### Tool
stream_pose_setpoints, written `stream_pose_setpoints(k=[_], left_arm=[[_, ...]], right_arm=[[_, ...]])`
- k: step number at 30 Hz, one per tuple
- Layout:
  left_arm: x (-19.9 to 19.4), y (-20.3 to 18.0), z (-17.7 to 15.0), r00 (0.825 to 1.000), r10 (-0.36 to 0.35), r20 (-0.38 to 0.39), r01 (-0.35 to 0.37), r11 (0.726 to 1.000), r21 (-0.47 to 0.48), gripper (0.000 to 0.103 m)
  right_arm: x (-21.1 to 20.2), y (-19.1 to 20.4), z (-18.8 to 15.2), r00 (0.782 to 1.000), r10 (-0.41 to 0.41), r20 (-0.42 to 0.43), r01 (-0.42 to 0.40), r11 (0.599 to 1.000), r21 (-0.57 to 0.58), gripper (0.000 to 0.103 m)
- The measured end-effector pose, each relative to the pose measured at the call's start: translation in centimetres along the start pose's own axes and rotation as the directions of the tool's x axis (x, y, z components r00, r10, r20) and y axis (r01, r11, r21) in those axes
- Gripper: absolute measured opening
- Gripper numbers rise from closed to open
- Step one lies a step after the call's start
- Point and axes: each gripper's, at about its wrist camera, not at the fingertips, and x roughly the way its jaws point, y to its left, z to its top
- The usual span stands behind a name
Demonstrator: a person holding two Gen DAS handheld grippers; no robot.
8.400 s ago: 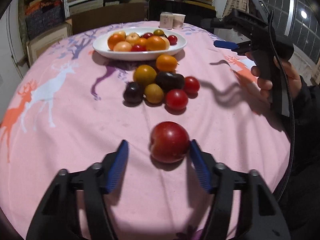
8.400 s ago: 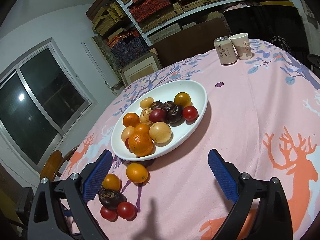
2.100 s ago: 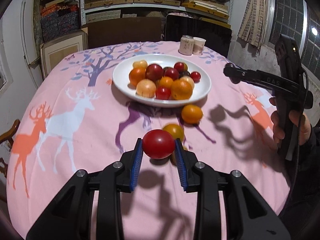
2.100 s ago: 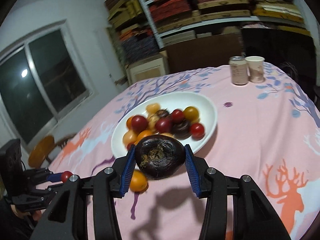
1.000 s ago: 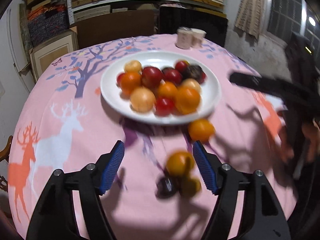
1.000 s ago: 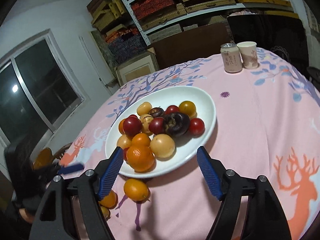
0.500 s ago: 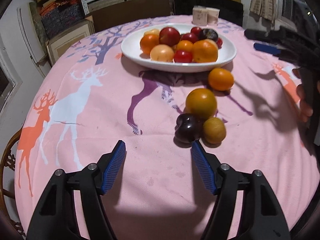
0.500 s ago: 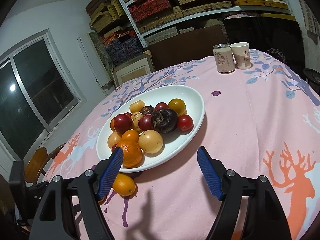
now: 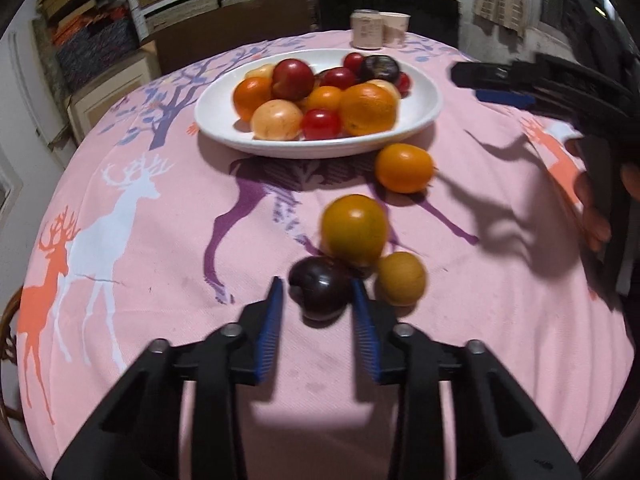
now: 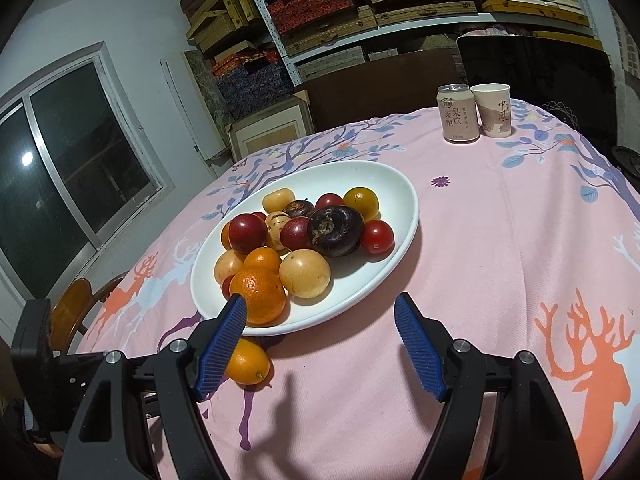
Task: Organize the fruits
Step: 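Grasp a dark red plum with the left tool while the right tool grasps an orange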
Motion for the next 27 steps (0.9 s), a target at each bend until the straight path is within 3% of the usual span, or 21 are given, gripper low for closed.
stream_pose_setpoints(k=[3,6,10,15,18,23,24,27], left_arm=[[-0.6,-0.2,-0.3,0.999,-0.037,0.022,0.037,0.999,0.002,0.031],[-0.8,1.0,-0.3,0.997,-0.071,0.038,0.073,0.996,-0.060,0.030],[-1.2,1.7,-0.6,0.997,-0.065,0.049,0.069,0.993,-0.092,0.030],[-2.2,2.3,-1.4,0.994,-0.089,0.065,0.096,0.988,-0.123,0.030],[-2.4,2.7,-1.8,0.993,-0.095,0.073,0.104,0.985,-0.137,0.030],[-2.1,2.8,-2.0,0.991,-0.116,0.069,0.125,0.982,-0.145,0.030],[-2.0,2.8,-2.0,0.990,-0.119,0.071,0.128,0.981,-0.145,0.031],[-2.1,2.9,-2.0,0.989,-0.124,0.079,0.134,0.980,-0.148,0.031]], right_arm=[[0.1,0.3,-0.1,1.000,0.001,-0.005,-0.001,1.000,-0.017,0.077],[0.1,0.8,-0.2,1.000,0.005,-0.010,-0.005,0.999,-0.044,0.077],[0.4,1.8,-0.6,0.999,0.024,-0.031,-0.027,0.995,-0.091,0.077],[1.6,4.0,-1.7,0.990,0.072,-0.120,-0.093,0.980,-0.173,0.077],[2.6,5.9,-2.7,0.985,0.044,-0.167,-0.087,0.961,-0.263,0.076],[4.9,7.0,-2.9,0.972,0.011,-0.234,-0.075,0.961,-0.265,0.057],[5.5,7.0,-3.1,0.965,0.016,-0.263,-0.087,0.962,-0.260,0.039],[5.4,6.9,-3.1,0.960,0.045,-0.275,-0.116,0.962,-0.247,0.038]])
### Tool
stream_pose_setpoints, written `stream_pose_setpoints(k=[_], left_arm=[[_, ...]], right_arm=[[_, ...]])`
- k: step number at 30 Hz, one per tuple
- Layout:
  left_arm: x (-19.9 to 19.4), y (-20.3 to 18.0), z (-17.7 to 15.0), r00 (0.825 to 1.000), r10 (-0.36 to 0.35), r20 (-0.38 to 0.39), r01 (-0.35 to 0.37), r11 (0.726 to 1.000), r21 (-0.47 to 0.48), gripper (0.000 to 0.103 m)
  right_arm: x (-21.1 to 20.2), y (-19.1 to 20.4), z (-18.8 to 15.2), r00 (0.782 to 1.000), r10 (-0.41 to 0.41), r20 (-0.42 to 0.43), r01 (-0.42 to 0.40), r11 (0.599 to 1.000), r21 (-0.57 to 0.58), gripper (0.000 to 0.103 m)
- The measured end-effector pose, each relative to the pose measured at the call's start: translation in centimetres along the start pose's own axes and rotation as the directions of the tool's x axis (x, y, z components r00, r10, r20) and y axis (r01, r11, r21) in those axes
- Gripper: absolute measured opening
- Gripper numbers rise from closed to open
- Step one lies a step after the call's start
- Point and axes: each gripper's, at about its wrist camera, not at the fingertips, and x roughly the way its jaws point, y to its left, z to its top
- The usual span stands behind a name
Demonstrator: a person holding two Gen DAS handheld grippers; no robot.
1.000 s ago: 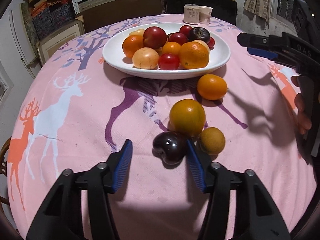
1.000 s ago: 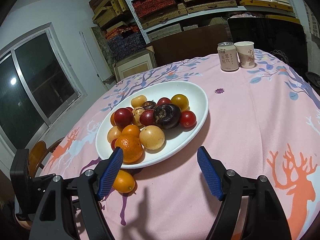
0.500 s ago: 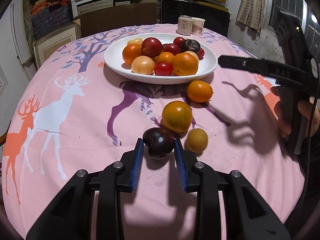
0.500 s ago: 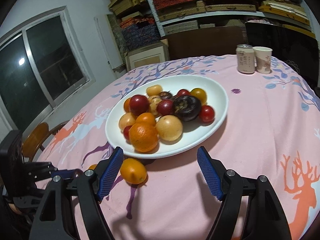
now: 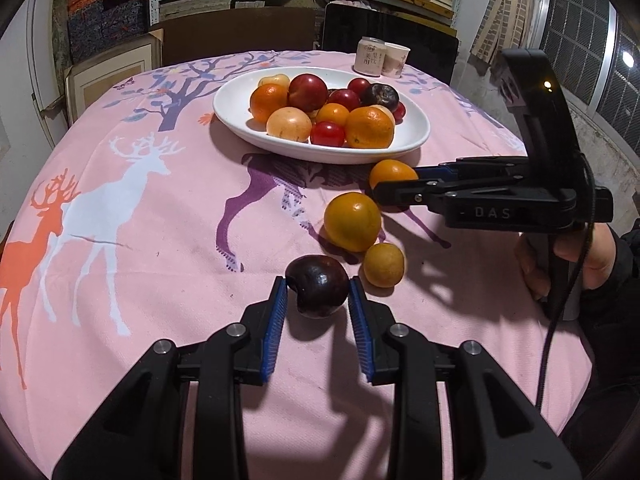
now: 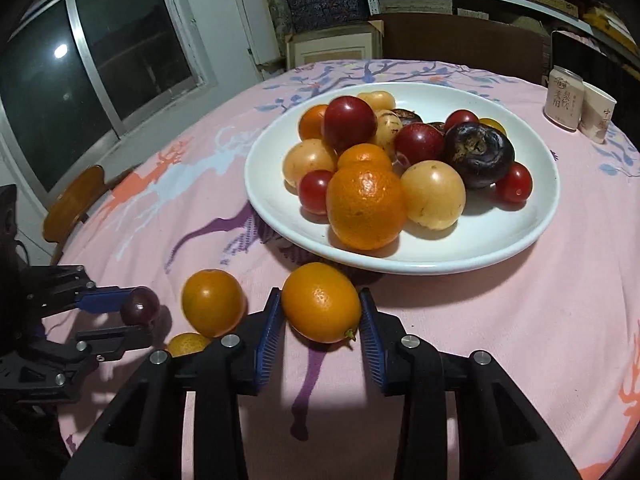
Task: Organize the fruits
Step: 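Grasp a dark red plum with the left tool while the right tool grasps an orange, then lower the dark red plum and orange onto the white plate and open both tools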
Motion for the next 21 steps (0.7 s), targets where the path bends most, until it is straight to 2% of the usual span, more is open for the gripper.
stream_pose_setpoints(k=[2,10,16,21], left_arm=[[-0.3,0.2,0.1,1.000,-0.003,0.010,0.003,1.000,-0.008,0.031],[-2.1,-0.1,0.7,0.999,-0.014,0.044,0.014,1.000,-0.007,0.031],[-3.6,-0.1,1.9,0.997,-0.002,0.078,0.002,1.000,0.005,0.031],[-4.1,0.2,3.4,0.995,0.012,0.095,-0.013,1.000,0.009,0.031]], right_arm=[[-0.4,0.0,-0.1,1.000,-0.016,0.022,0.016,1.000,0.004,0.038],[-3.4,-0.7,-0.9,0.996,0.005,0.088,-0.009,0.999,0.050,0.038],[-6.9,-2.0,-0.4,0.981,-0.034,0.193,0.014,0.994,0.107,0.038],[-8.7,-3.6,0.7,0.970,-0.066,0.233,0.029,0.987,0.158,0.038]])
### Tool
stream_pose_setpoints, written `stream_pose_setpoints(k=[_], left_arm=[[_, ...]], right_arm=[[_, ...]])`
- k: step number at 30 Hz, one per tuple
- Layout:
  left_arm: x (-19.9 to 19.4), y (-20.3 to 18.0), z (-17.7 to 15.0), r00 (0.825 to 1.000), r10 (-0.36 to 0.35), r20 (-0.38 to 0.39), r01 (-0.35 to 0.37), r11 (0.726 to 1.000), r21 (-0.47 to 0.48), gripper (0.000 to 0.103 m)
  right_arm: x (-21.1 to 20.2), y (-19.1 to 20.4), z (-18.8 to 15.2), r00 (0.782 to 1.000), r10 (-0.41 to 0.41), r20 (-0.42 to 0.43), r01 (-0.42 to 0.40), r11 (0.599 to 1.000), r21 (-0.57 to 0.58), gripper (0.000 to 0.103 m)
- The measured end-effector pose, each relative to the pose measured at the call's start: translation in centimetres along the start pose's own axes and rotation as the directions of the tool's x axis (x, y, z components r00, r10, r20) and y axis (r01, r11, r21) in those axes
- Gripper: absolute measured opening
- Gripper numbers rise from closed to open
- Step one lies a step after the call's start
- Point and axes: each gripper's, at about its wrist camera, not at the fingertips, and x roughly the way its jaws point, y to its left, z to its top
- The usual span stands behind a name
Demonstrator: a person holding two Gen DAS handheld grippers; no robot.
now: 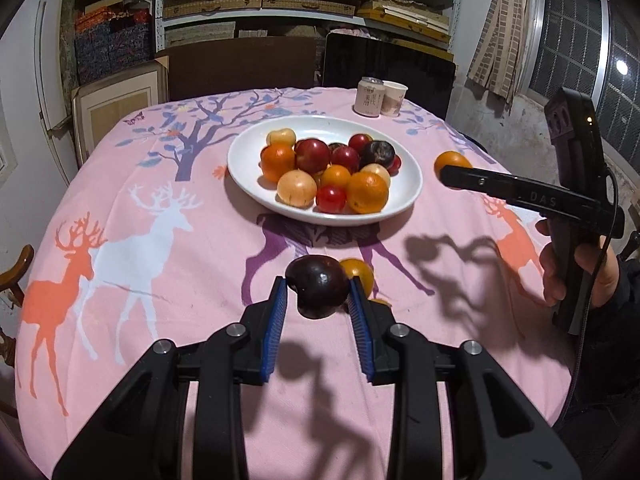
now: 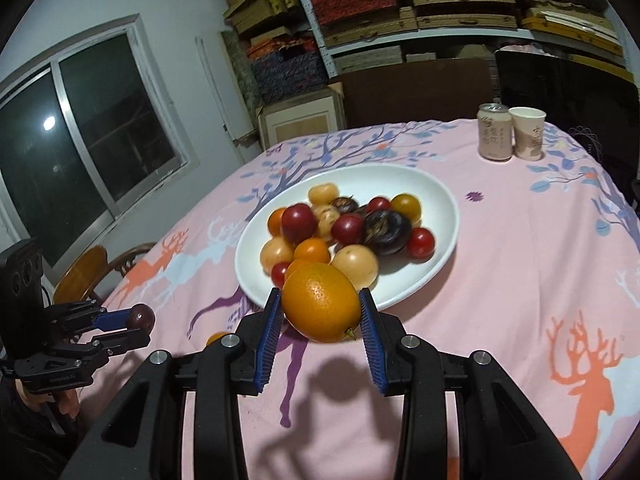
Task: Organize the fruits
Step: 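Lower the dark red plum and orange onto the white plate and open both tools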
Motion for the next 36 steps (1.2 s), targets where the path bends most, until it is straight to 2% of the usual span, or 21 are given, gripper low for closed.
stream_pose_setpoints(k=[7,16,22,29,30,31,32,36], left_arm=[[2.0,-0.3,3.8,0.997,0.076,0.020,-0.077,0.996,0.045,0.031],[5.6,0.0,8.1,0.997,0.071,0.010,-0.072,0.996,0.052,0.031],[8.8,0.4,9.9,0.998,0.064,-0.014,-0.063,0.996,0.055,0.031],[13.0,1.6,11.2,0.996,0.084,-0.039,-0.083,0.996,0.029,0.033],[13.3,1.9,11.3,0.995,0.091,-0.037,-0.090,0.996,0.022,0.043],[13.5,2.2,11.4,0.995,0.100,-0.028,-0.100,0.995,0.010,0.050],[13.4,2.4,11.4,0.995,0.095,-0.021,-0.095,0.995,-0.001,0.057],[12.5,2.6,10.8,0.995,0.101,-0.014,-0.101,0.995,0.000,0.058]], right_arm=[[0.0,-0.6,2.2,0.999,-0.029,0.017,0.028,0.999,0.017,0.038],[1.2,-0.3,7.0,0.997,-0.065,0.034,0.067,0.997,-0.040,0.038],[5.1,-0.7,9.2,0.995,-0.100,0.003,0.100,0.993,-0.063,0.038],[10.9,-1.3,10.1,0.988,-0.148,-0.049,0.146,0.989,-0.038,0.039],[11.4,-1.2,10.0,0.988,-0.147,-0.056,0.145,0.989,-0.041,0.043],[11.9,-1.0,10.0,0.987,-0.148,-0.066,0.145,0.988,-0.045,0.061],[12.1,-0.8,9.9,0.985,-0.161,-0.064,0.158,0.986,-0.050,0.067],[10.6,-0.8,9.4,0.989,-0.147,-0.030,0.146,0.989,-0.033,0.070]])
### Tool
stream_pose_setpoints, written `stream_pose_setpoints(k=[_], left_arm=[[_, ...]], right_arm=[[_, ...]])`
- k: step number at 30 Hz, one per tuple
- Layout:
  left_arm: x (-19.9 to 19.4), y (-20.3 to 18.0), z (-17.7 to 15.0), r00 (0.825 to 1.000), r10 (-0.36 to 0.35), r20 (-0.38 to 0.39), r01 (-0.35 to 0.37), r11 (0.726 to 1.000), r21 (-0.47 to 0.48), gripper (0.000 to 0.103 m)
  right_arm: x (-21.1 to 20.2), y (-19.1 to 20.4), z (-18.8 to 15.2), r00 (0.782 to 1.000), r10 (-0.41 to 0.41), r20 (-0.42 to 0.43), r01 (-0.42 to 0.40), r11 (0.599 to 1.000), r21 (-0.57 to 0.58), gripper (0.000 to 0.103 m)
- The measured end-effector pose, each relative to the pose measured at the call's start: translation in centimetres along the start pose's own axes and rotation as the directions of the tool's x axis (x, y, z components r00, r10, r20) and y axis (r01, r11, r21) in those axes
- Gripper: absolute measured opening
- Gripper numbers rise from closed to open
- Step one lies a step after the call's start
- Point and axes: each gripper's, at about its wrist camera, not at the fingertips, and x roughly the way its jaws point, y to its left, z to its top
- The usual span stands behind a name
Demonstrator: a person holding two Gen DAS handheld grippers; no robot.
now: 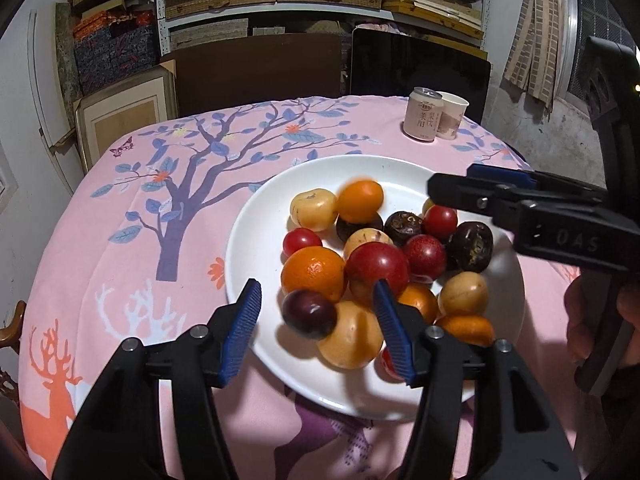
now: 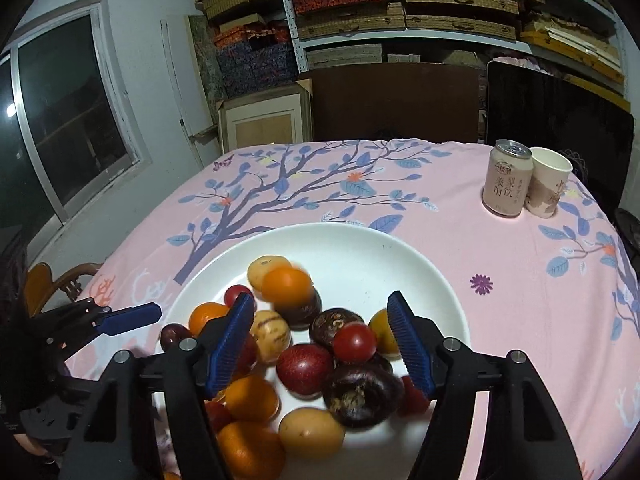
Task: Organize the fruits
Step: 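Lower the dark red plum and orange onto the white plate and open both tools, then grasp the last orange with the left tool while the right tool grasps a small yellow fruit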
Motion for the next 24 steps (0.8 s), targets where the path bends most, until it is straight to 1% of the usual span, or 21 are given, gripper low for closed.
stream_pose_setpoints(k=[4,6,11,13,14,15,17,18,21,22,23,24], left_arm=[[-1.6,0.0,-1.2,1.000,0.014,0.005,-0.014,1.000,-0.007,0.063],[-2.6,0.0,-2.2,1.000,0.023,0.006,-0.023,1.000,-0.008,0.069],[-5.0,0.2,-5.6,1.000,0.011,-0.027,-0.011,1.000,0.000,0.069],[-6.2,0.6,-7.3,0.999,0.005,-0.037,-0.005,1.000,-0.013,0.070],[-6.5,0.7,-7.9,0.999,0.006,-0.038,-0.007,1.000,-0.021,0.073],[-7.0,1.0,-8.5,0.999,0.014,-0.037,-0.016,0.999,-0.033,0.080],[-7.8,1.6,-9.7,0.999,0.040,-0.029,-0.042,0.998,-0.057,0.082],[-8.2,1.8,-10.2,0.998,0.048,-0.030,-0.050,0.997,-0.064,0.082],[-8.8,2.5,-11.1,0.998,0.058,-0.037,-0.061,0.995,-0.083,0.082],[-9.1,2.7,-11.4,0.997,0.065,-0.039,-0.068,0.994,-0.088,0.082],[-9.2,2.8,-11.4,0.997,0.066,-0.039,-0.070,0.993,-0.093,0.082],[-9.4,3.0,-11.6,0.997,0.066,-0.039,-0.070,0.993,-0.100,0.082]], right_arm=[[-2.4,-0.1,-1.4,1.000,0.030,0.006,-0.030,0.999,0.019,0.070],[-3.7,0.2,-2.7,0.999,0.054,-0.007,-0.054,0.998,0.023,0.070],[-5.9,1.9,-7.3,0.990,0.116,-0.074,-0.117,0.993,-0.004,0.070],[-6.6,3.1,-9.6,0.983,0.143,-0.110,-0.147,0.989,-0.030,0.071],[-6.7,3.8,-10.5,0.979,0.157,-0.129,-0.163,0.986,-0.043,0.071],[-6.9,4.6,-11.7,0.973,0.173,-0.154,-0.184,0.981,-0.059,0.071],[-6.8,6.3,-13.2,0.961,0.194,-0.196,-0.214,0.973,-0.089,0.071],[-6.7,7.3,-13.9,0.957,0.194,-0.215,-0.222,0.968,-0.114,0.071],[-6.2,9.9,-15.1,0.953,0.168,-0.251,-0.219,0.957,-0.189,0.071],[-6.1,10.5,-15.4,0.951,0.168,-0.260,-0.223,0.954,-0.201,0.069],[-5.9,11.1,-15.5,0.947,0.172,-0.271,-0.232,0.950,-0.208,0.064],[-5.6,11.7,-15.7,0.943,0.172,-0.283,-0.238,0.947,-0.216,0.045]])
